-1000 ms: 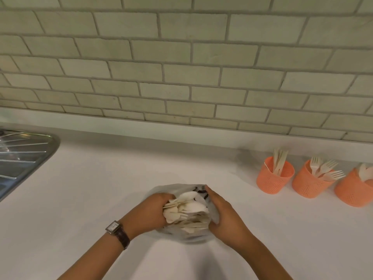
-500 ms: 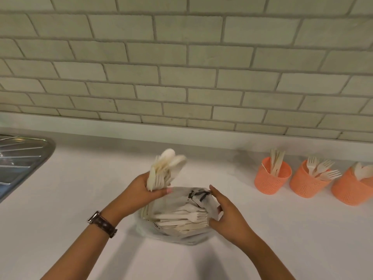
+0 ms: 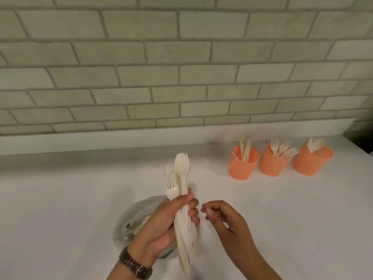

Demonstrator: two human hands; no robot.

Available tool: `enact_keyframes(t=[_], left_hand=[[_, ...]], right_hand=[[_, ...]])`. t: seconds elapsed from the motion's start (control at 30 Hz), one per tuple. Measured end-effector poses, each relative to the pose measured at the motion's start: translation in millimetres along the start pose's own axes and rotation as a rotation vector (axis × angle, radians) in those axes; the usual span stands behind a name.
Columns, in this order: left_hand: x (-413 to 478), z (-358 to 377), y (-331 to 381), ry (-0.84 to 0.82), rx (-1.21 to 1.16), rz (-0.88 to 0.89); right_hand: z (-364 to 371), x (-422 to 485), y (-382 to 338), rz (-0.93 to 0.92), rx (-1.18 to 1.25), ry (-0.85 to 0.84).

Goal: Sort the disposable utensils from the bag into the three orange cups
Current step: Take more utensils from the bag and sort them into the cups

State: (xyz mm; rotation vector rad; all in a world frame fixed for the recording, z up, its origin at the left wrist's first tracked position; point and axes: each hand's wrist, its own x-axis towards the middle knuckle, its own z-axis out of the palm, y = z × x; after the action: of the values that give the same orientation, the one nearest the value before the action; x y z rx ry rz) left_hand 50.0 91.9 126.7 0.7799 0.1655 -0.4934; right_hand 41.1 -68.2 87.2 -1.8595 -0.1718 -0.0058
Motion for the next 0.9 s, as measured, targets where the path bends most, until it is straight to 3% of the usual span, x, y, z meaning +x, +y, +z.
enact_keyframes(t=[0.13, 0.27, 0.4, 0.6, 0.9], left_hand=[[12.2, 20.3, -33.4, 0.016, 0.238, -0.033], [27.2, 37.3, -54.5, 0.083, 0.486, -0.047], [47.3, 53.5, -80.6, 0.134, 0.602, -0.017], [79.3, 90.0, -117.6, 0.151, 0.563, -0.007], [165.7, 184.0, -197.4, 0.469, 0.515, 0.165]], right_hand=[[-20.5, -12.0, -2.5, 0.116, 0.213, 0.126], [-47.6, -18.9, -4.0, 0.183, 0.274, 0.237], [-70.1, -16.0, 5.8, 0.258, 0.183, 0.208], [-131.1, 2.8, 28.6, 0.448, 0.240, 0.081], [-258.3, 26.3, 76.4, 0.389, 0.151, -0.145]])
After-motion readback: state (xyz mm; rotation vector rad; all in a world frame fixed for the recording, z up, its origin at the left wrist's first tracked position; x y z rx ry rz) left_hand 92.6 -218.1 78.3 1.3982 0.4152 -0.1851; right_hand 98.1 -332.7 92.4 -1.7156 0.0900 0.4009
